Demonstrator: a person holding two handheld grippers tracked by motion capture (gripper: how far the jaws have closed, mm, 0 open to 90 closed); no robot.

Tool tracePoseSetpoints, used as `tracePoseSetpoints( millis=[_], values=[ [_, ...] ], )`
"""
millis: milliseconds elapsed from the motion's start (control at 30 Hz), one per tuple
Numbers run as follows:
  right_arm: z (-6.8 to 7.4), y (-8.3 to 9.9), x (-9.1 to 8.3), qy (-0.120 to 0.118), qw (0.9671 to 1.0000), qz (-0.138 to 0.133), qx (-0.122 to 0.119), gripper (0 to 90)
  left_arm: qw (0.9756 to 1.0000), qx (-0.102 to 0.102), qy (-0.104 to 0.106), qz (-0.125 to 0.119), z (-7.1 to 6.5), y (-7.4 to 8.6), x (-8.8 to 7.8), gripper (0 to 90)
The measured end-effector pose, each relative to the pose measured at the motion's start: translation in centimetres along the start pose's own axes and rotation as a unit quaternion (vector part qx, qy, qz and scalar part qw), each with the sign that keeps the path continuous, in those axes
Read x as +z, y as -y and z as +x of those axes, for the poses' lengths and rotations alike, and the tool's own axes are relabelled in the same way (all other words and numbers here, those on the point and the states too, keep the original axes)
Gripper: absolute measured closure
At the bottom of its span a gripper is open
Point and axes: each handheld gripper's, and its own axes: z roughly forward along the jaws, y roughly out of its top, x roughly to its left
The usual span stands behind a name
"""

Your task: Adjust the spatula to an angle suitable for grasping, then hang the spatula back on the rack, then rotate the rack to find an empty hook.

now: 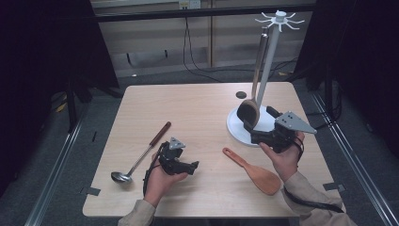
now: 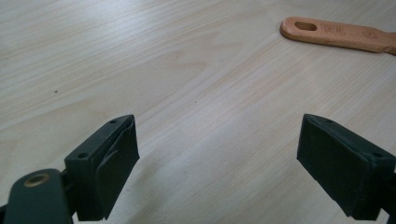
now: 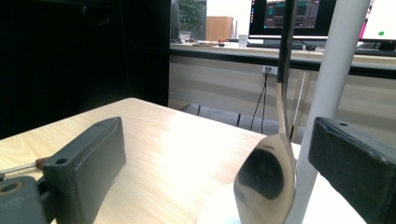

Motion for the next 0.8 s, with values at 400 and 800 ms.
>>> tracePoseSetpoints(
  millis=[400, 800],
  values=[
    [-0.2, 1.0, -0.3, -0.016, 0.9997, 0.019, -0.001, 0.0, 0.9991, -0.032, -0.008, -0.028, 1.9, -0.7, -1.3, 20.1],
    [-0.2, 1.2, -0.4, -0.019, 0.9995, 0.026, -0.002, 0.0, 0.9963, -0.05, -0.061, -0.035, 5.1, -1.5, -1.9, 51.2]
  ],
)
